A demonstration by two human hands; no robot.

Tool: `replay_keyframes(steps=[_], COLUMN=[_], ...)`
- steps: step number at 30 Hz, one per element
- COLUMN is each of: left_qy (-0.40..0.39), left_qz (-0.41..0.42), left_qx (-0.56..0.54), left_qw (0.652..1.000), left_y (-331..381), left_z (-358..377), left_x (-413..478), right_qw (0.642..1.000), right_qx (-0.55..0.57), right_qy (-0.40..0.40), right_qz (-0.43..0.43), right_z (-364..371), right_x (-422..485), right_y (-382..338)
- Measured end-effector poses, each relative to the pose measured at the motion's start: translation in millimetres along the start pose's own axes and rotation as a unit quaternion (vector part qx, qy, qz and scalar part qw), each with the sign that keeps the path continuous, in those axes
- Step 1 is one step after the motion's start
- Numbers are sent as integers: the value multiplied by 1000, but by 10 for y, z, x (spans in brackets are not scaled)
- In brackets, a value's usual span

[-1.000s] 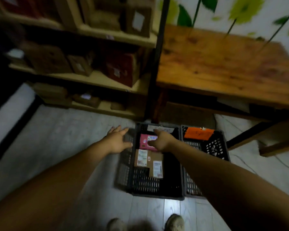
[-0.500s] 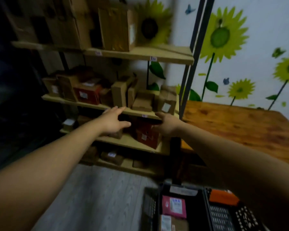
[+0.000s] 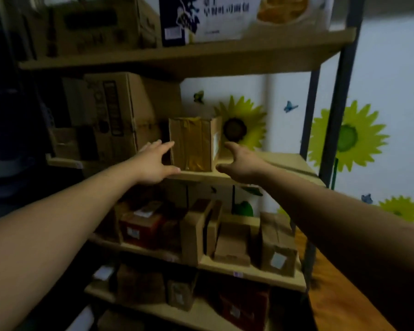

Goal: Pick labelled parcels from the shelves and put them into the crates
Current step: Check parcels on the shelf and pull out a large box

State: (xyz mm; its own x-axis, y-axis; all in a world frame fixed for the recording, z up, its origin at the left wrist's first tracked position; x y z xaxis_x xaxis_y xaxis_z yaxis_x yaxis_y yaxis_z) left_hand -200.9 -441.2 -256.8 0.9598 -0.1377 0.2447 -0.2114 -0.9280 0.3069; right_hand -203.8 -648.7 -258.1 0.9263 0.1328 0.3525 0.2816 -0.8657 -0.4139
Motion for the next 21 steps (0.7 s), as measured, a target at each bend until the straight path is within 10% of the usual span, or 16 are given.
replay_keyframes(steps=[16, 21], left_qy=[-34, 106], left_qz=[104, 146], left_qx=[-186, -369], left_qw=[976, 912], left_y=[-217, -304], left_z=[-151, -246], left_x=[1754, 1411], right_qw=[990, 963], right_qx=[-29, -6], right_qy=[124, 267], right_qz=[62, 38], right_z=[226, 163], right_x=[1433, 907], right_y=[-404, -595])
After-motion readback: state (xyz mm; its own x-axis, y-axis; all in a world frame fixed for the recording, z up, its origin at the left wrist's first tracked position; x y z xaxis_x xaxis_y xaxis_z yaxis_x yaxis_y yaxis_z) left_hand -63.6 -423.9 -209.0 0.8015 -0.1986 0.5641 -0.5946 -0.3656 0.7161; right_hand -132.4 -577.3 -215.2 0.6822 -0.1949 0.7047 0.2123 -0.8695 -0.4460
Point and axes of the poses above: each hand's wrist, its own x-axis towards the middle knuckle, its own z-axis out of the palm, y = z × x, the point moved 9 cm from there along x, towards the middle knuckle, and after that the axes turned 1 degree about z, right-handed, at the moved point
